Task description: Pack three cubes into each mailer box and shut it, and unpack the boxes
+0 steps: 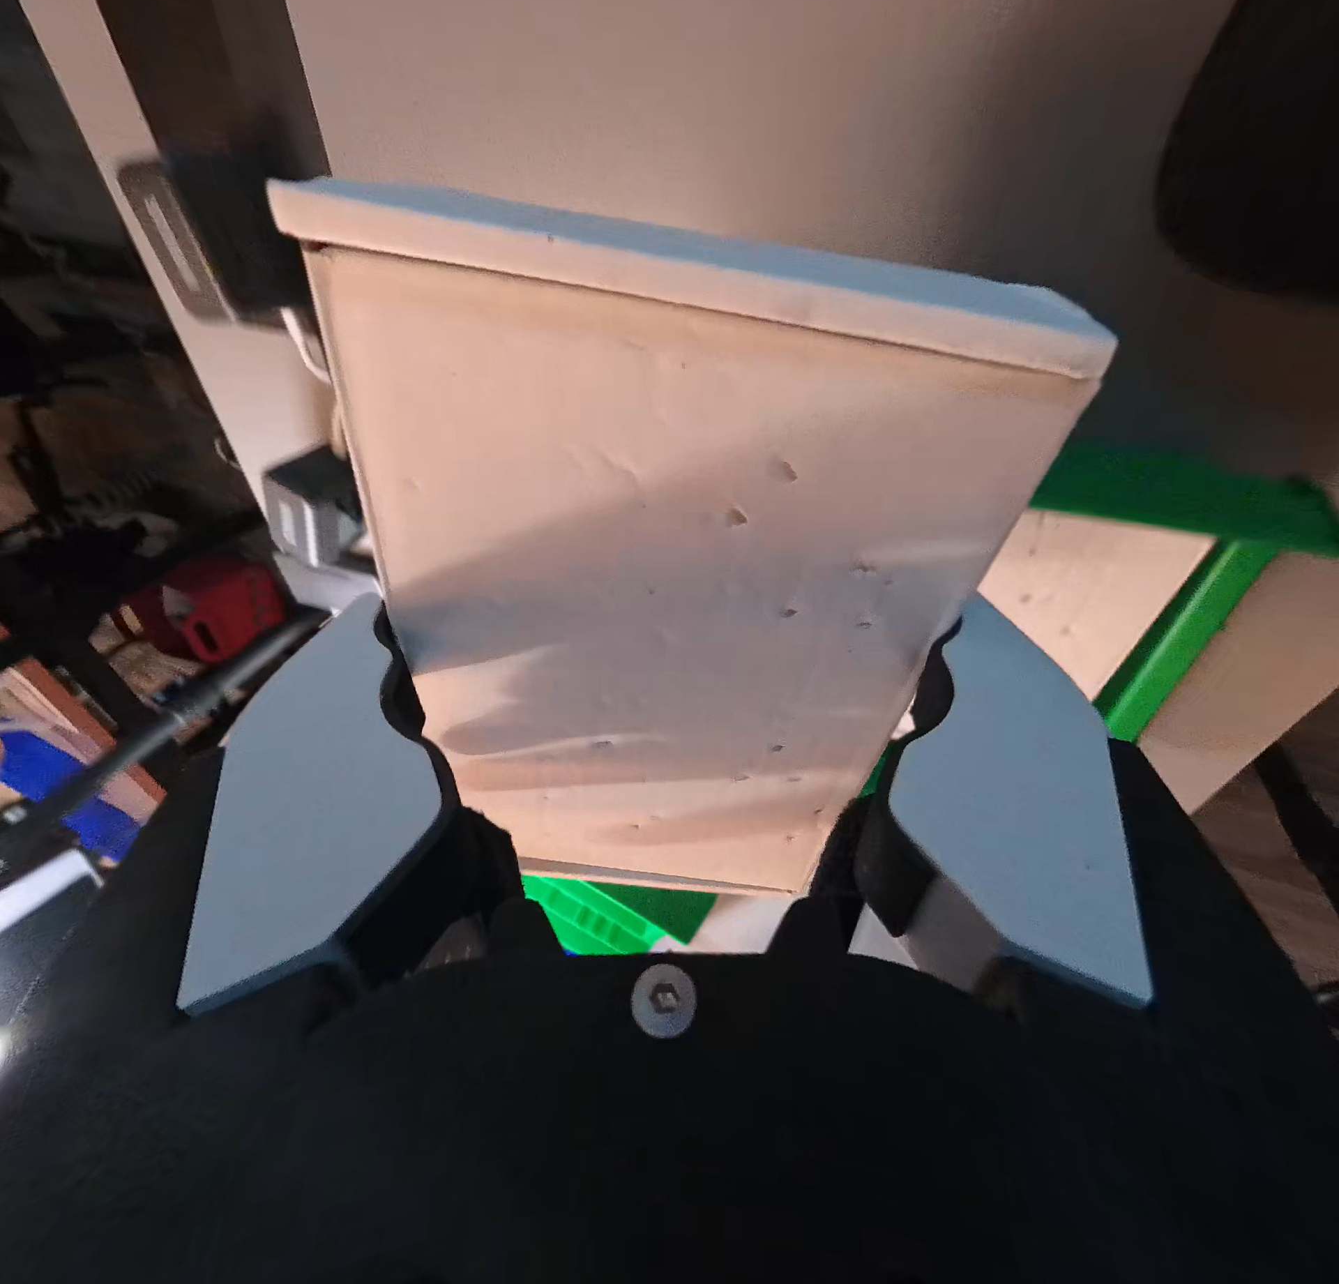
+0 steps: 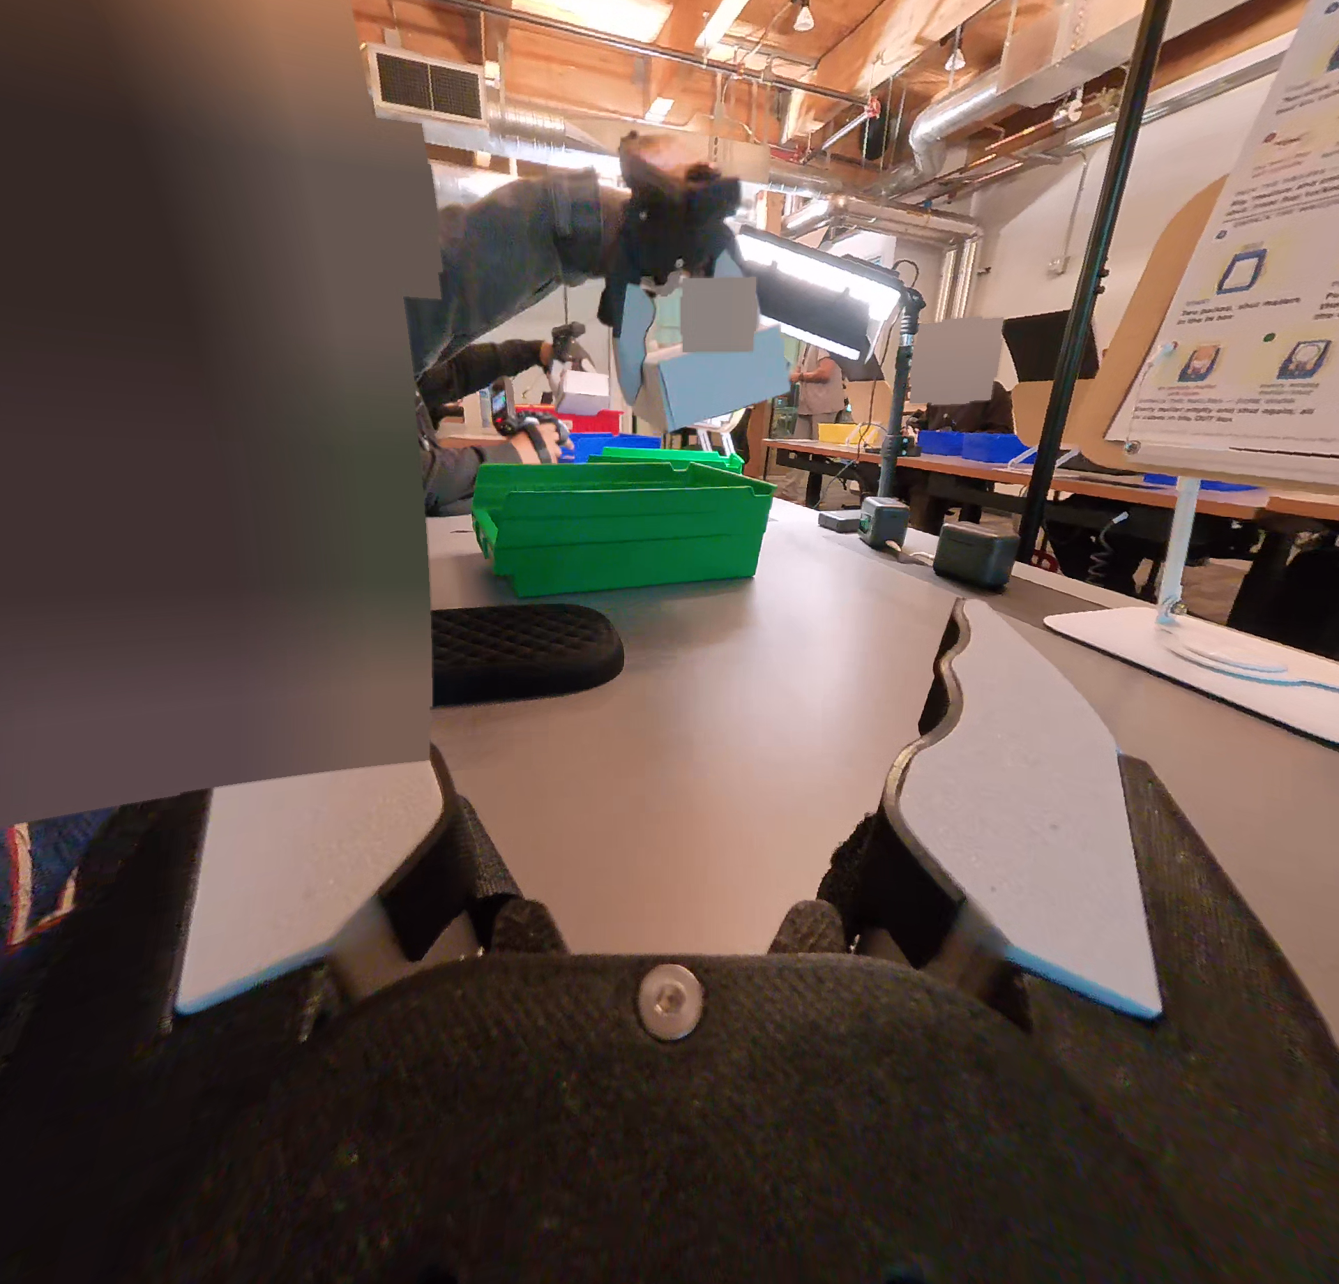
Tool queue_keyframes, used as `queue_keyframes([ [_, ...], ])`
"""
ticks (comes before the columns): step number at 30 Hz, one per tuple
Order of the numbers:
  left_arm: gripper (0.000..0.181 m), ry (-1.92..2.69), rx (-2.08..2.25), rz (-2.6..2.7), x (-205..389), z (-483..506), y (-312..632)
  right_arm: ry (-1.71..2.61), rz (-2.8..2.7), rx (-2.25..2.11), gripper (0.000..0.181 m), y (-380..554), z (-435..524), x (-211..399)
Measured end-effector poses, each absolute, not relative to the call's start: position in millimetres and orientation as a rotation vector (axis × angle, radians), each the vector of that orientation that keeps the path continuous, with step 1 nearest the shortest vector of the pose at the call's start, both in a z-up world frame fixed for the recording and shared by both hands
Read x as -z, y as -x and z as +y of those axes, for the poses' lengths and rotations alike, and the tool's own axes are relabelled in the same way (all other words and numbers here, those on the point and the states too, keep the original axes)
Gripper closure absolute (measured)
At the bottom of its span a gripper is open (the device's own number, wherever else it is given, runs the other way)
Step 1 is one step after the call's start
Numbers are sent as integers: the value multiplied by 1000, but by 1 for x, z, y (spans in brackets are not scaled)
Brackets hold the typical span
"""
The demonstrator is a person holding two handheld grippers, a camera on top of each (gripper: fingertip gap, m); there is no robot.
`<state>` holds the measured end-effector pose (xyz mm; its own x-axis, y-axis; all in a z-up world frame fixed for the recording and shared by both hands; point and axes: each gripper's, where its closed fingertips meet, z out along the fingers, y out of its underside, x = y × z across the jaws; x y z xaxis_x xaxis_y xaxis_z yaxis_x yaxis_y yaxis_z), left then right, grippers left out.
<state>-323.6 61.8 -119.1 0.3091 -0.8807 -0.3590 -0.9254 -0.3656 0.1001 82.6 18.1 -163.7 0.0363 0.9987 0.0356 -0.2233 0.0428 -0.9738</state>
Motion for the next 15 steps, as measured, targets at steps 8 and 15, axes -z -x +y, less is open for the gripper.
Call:
queue_keyframes([
  [8,48,2346,-388,1845,174,92,185,995,-1090,-1200,46,-80,10,167],
  [15,48,2378,-289,1958,245,91,92,986,-1101,-1185,49,-80,9,167],
])
